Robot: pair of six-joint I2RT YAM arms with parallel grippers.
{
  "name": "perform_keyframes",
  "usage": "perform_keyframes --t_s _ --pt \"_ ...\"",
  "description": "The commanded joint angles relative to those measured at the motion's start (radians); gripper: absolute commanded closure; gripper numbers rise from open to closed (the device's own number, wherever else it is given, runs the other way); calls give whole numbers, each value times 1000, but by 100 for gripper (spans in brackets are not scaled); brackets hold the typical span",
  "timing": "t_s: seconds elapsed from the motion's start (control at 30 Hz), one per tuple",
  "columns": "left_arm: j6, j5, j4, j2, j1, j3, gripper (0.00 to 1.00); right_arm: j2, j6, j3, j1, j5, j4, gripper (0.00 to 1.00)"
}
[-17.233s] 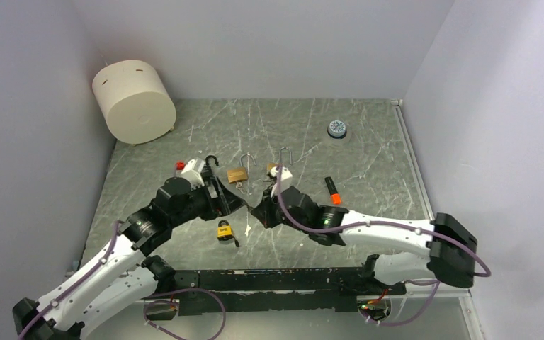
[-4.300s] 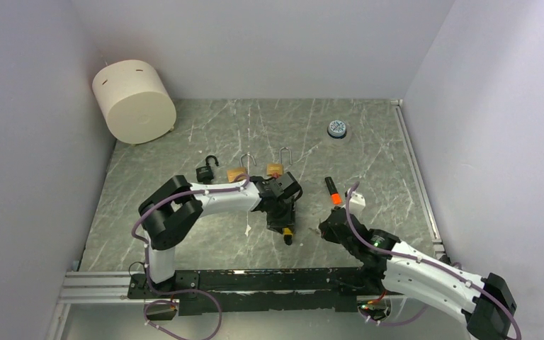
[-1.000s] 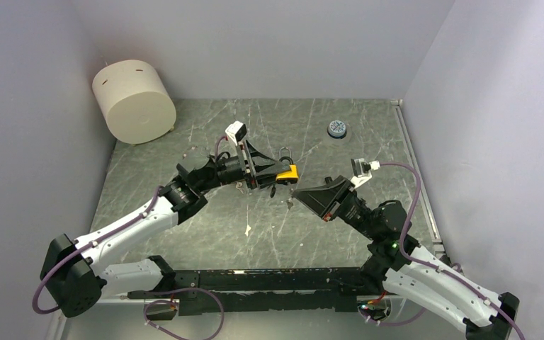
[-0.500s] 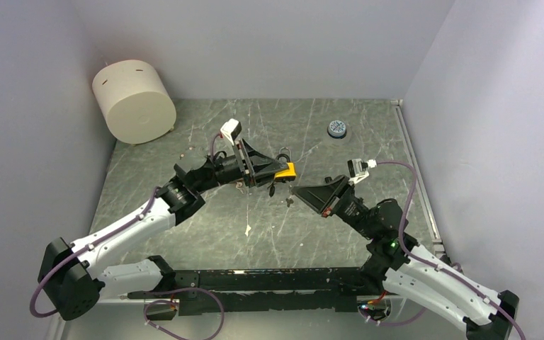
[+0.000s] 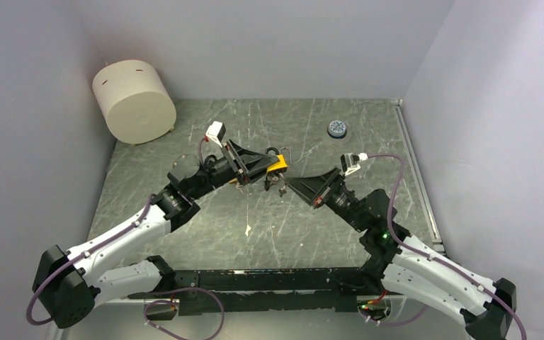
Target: Unlock with the key
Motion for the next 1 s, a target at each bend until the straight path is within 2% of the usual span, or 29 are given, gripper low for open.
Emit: perform_keyframes --t_s 0.0,0.17,0.3,0.47,0.6,0.73,0.97 --pt "-5 -14 151 -56 -18 -25 98 57 1 62 -9 78 20 100" --pt "20 -66 206 -55 -18 -66 97 97 40 97 -9 96 5 100" --pt "48 -81 187 -54 -19 -78 98 115 63 117 -8 110 -13 100" --pt "56 -75 193 -43 -18 -89 97 136 145 136 -8 157 -85 100" --pt "40 -35 219 -20 -18 -93 98 160 168 143 -8 172 -81 100" --pt "30 10 214 4 -18 -87 97 190 162 143 -11 160 -39 100" --pt "24 7 260 22 -18 -108 98 193 43 139 -13 163 -50 100"
